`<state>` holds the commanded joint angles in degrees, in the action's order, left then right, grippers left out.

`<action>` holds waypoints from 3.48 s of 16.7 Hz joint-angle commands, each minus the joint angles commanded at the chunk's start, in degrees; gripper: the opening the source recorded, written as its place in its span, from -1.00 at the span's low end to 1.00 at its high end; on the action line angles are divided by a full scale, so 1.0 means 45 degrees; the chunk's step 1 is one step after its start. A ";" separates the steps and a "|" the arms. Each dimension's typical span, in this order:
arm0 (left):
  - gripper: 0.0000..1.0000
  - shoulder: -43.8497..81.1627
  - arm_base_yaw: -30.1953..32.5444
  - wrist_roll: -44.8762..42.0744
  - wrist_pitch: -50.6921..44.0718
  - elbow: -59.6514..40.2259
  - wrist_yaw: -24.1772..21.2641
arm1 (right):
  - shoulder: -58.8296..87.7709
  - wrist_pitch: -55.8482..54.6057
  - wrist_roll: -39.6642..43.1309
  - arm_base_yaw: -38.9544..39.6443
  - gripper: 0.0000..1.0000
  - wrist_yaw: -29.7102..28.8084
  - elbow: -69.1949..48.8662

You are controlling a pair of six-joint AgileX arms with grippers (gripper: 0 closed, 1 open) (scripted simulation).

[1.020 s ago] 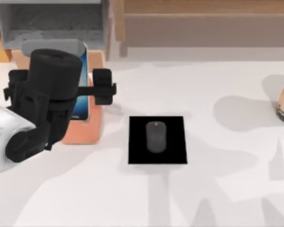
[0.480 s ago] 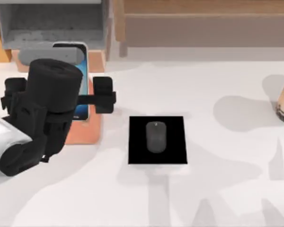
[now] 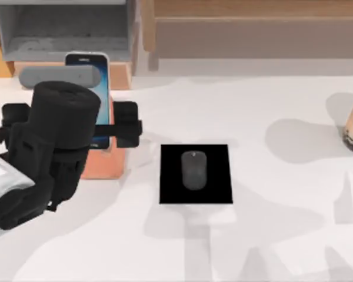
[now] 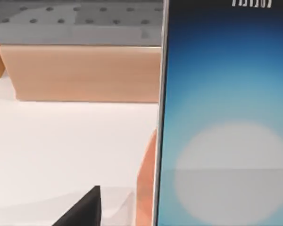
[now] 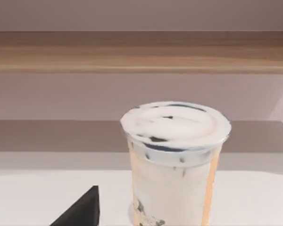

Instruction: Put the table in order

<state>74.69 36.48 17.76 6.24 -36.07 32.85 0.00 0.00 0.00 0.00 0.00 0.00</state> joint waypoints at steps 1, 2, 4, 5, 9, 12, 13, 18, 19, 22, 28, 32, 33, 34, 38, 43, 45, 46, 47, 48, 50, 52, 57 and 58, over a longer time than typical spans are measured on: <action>1.00 -0.0193 -0.0102 -0.0039 -0.0016 0.0092 -0.0080 | 0.0000 0.0000 0.0000 0.0000 1.00 0.0000 0.0000; 1.00 -0.0481 -0.0243 -0.0104 -0.0039 0.0229 -0.0202 | 0.0000 0.0000 0.0000 0.0000 1.00 0.0000 0.0000; 1.00 -0.1289 -0.0630 -0.0300 -0.0107 0.0619 -0.0562 | 0.0000 0.0000 0.0000 0.0000 1.00 0.0000 0.0000; 1.00 -0.1795 -0.0872 -0.0424 -0.0150 0.0864 -0.0789 | 0.0000 0.0000 0.0000 0.0000 1.00 0.0000 0.0000; 1.00 -0.4375 -0.2112 -0.1039 -0.0358 0.2100 -0.1936 | 0.0000 0.0000 0.0000 0.0000 1.00 0.0000 0.0000; 1.00 -0.6756 -0.3272 -0.1600 -0.0553 0.3246 -0.2985 | 0.0000 0.0000 0.0000 0.0000 1.00 0.0000 0.0000; 1.00 -0.7602 -0.3686 -0.1801 -0.0624 0.3655 -0.3357 | 0.0000 0.0000 0.0000 0.0000 1.00 0.0000 0.0000; 1.00 -1.1870 -0.5784 -0.2819 -0.0990 0.5729 -0.5231 | 0.0000 0.0000 0.0000 0.0000 1.00 0.0000 0.0000; 1.00 -1.2671 -0.6178 -0.3010 -0.1058 0.6119 -0.5582 | 0.0000 0.0000 0.0000 0.0000 1.00 0.0000 0.0000; 1.00 -1.4851 -0.7226 -0.3516 -0.1238 0.7149 -0.6512 | 0.0000 0.0000 0.0000 0.0000 1.00 0.0000 0.0000; 1.00 -1.6599 -0.8106 -0.3946 -0.1387 0.8016 -0.7300 | 0.0000 0.0000 0.0000 0.0000 1.00 0.0000 0.0000; 1.00 -1.6599 -0.8106 -0.3946 -0.1387 0.8016 -0.7300 | 0.0000 0.0000 0.0000 0.0000 1.00 0.0000 0.0000; 1.00 -1.6599 -0.8106 -0.3946 -0.1387 0.8016 -0.7300 | 0.0120 -0.0076 -0.0017 -0.0006 1.00 0.0010 0.0019; 1.00 -1.6599 -0.8106 -0.3946 -0.1387 0.8016 -0.7300 | 0.0364 -0.0231 -0.0050 -0.0017 1.00 0.0030 0.0059; 1.00 -1.6599 -0.8106 -0.3946 -0.1387 0.8016 -0.7300 | 0.2637 -0.1657 -0.0316 -0.0125 1.00 0.0159 0.0398; 1.00 -1.6599 -0.8106 -0.3946 -0.1387 0.8016 -0.7300 | 0.7947 -0.4829 -0.0752 -0.0321 1.00 0.0294 0.0932; 1.00 -1.6599 -0.8106 -0.3946 -0.1387 0.8016 -0.7300 | 1.0272 -0.6385 -0.0890 -0.0376 1.00 0.0313 0.1020; 1.00 -1.6599 -0.8106 -0.3946 -0.1387 0.8016 -0.7300 | 1.1389 -0.7201 -0.0944 -0.0394 1.00 0.0314 0.1018; 1.00 -1.6599 -0.8106 -0.3946 -0.1387 0.8016 -0.7300 | 1.2531 -0.8042 -0.0985 -0.0403 1.00 0.0307 0.0975; 1.00 -1.6599 -0.8106 -0.3946 -0.1387 0.8016 -0.7300 | 1.3659 -0.8902 -0.1011 -0.0403 1.00 0.0292 0.0891; 1.00 -1.6599 -0.8106 -0.3946 -0.1387 0.8016 -0.7300 | 1.5833 -1.0652 -0.1024 -0.0379 1.00 0.0235 0.0607; 1.00 -1.6599 -0.8106 -0.3946 -0.1387 0.8016 -0.7300 | 1.7854 -1.2406 -0.0984 -0.0327 1.00 0.0139 0.0186; 1.00 -1.6599 -0.8106 -0.3946 -0.1387 0.8016 -0.7300 | 2.1879 -1.6353 -0.0711 -0.0115 1.00 -0.0245 -0.1218; 1.00 -1.6599 -0.8106 -0.3946 -0.1387 0.8016 -0.7300 | 2.2489 -1.7025 -0.0636 -0.0062 1.00 -0.0333 -0.1530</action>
<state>0.00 0.00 0.00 0.00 0.00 0.00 101.20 -76.61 -2.86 -0.28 -1.50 -6.88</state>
